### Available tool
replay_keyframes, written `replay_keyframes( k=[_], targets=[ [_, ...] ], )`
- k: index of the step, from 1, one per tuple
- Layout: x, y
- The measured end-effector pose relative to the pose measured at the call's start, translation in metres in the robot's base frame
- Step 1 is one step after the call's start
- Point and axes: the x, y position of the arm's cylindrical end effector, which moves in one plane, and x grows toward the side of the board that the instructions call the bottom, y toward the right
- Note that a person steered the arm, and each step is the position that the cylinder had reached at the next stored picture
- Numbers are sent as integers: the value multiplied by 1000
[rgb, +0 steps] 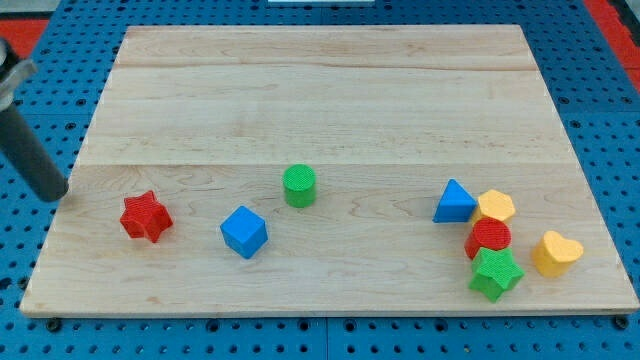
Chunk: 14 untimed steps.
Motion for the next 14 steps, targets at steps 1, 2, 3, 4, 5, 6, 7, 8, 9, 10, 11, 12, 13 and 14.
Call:
replay_keyframes(
  k=[1, 2, 3, 4, 5, 6, 7, 8, 9, 10, 11, 12, 13, 14],
  targets=[
    [13, 16],
    [29, 47],
    [25, 47],
    [16, 69],
    [13, 118],
    [13, 167],
    [13, 216],
    [13, 261],
    [13, 298],
    [11, 286],
    [-2, 252],
    [-25, 219],
    [-30, 193],
    [13, 179]
  ],
)
